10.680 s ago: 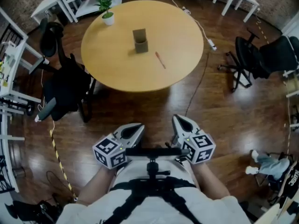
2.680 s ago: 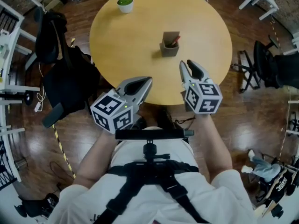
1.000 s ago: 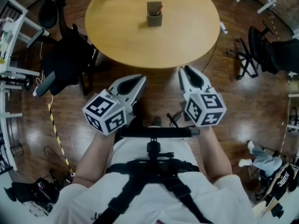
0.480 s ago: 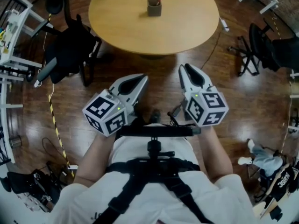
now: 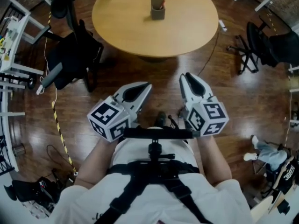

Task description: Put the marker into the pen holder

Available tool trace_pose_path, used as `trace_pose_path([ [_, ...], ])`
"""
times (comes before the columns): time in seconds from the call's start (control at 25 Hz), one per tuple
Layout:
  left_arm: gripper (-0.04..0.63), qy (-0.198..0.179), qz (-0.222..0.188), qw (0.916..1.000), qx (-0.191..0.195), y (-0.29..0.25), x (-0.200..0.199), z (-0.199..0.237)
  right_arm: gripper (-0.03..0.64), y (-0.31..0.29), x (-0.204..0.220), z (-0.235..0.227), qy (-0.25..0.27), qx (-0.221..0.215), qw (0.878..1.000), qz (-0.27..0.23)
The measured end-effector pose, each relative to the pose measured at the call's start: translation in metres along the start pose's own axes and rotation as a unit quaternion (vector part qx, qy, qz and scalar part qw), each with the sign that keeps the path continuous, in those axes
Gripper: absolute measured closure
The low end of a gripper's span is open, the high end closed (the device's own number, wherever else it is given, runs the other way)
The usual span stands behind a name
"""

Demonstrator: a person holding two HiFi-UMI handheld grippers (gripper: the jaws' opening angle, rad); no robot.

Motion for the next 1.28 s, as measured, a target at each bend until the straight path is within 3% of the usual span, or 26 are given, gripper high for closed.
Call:
trace_pose_path([
  [0.52, 0.600, 0.002, -0.002, 1.0000, 0.003, 0.046, -0.002, 0.011, 0.575, 0.001, 0.001, 0.046, 0.001, 0.004, 1.000, 0.013],
  [0.96, 0.599, 0.003, 0.003, 1.0000, 0.002, 0.045, 0.000, 0.005, 0.614, 0.009, -0.008, 0.053, 0.010, 0.001, 1.000, 0.002],
  [1.28, 0.600, -0.006, 0.008, 0.9999, 0.010, 0.040, 0.003, -0.001, 0.615, 0.014, -0.012, 0.050, -0.015, -0.010, 1.000, -0.012],
])
Point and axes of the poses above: the fingertips, and each gripper's own axes: y backward along the fingers, z to its left, x out of its underside, the point moved 2 cm from there along y, backward along the fingers, and after that the axes turned 13 degrees about y, right-handed, at the moved point
